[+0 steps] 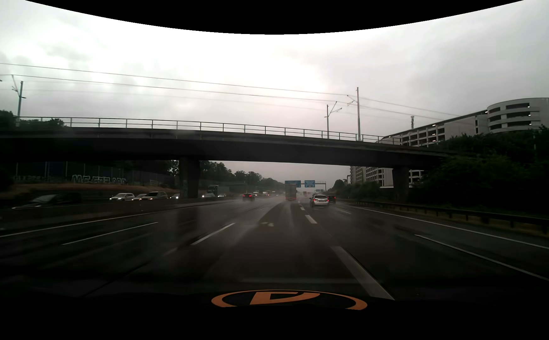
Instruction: Follow the waypoints while adhering to traffic rules and regulations
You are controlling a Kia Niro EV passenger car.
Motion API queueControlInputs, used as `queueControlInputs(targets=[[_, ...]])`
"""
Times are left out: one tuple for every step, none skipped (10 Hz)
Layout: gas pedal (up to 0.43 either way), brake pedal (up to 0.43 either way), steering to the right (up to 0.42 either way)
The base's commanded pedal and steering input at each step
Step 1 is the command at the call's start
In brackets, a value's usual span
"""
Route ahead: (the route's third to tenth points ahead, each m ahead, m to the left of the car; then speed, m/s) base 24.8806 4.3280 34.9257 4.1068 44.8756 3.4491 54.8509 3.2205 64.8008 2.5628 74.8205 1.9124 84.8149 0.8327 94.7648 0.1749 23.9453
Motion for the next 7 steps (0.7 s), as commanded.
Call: queueControlInputs(targets=[[0.13, 0.0, 0.006], [0.13, 0.0, 0.007], [0.13, 0.0, 0.007], [0.13, 0.0, 0.006], [0.13, 0.0, 0.005], [0.13, 0.0, 0.005], [0.13, 0.0, 0.003]])
